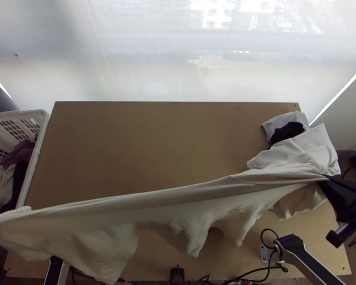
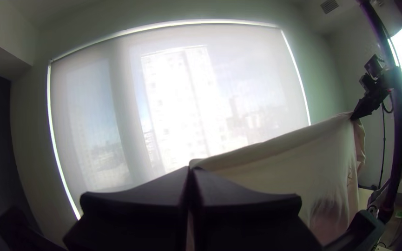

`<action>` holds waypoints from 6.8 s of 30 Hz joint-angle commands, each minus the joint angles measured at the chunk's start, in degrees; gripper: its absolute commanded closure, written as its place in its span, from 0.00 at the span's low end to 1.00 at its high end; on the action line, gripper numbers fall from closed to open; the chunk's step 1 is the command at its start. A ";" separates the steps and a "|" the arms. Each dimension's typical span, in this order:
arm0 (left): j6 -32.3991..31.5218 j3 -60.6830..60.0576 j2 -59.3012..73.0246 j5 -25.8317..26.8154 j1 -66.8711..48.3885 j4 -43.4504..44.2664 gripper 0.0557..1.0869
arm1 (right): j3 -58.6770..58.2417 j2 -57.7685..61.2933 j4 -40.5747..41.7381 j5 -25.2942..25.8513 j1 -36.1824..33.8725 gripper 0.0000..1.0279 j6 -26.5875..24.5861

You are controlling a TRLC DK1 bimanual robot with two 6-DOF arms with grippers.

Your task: Fold the t-shirt

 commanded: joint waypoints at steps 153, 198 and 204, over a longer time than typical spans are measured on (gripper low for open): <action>19.83 -46.82 68.20 -14.65 -23.58 48.58 0.05 | -43.85 52.30 48.28 16.04 3.79 0.04 -7.43; 34.42 -63.87 26.72 -9.64 -32.28 25.81 0.05 | -61.78 18.29 26.49 8.13 21.63 0.04 -11.03; 37.68 -68.88 25.49 -9.72 -32.98 32.58 0.05 | -65.83 17.59 29.04 8.13 24.35 0.04 -10.15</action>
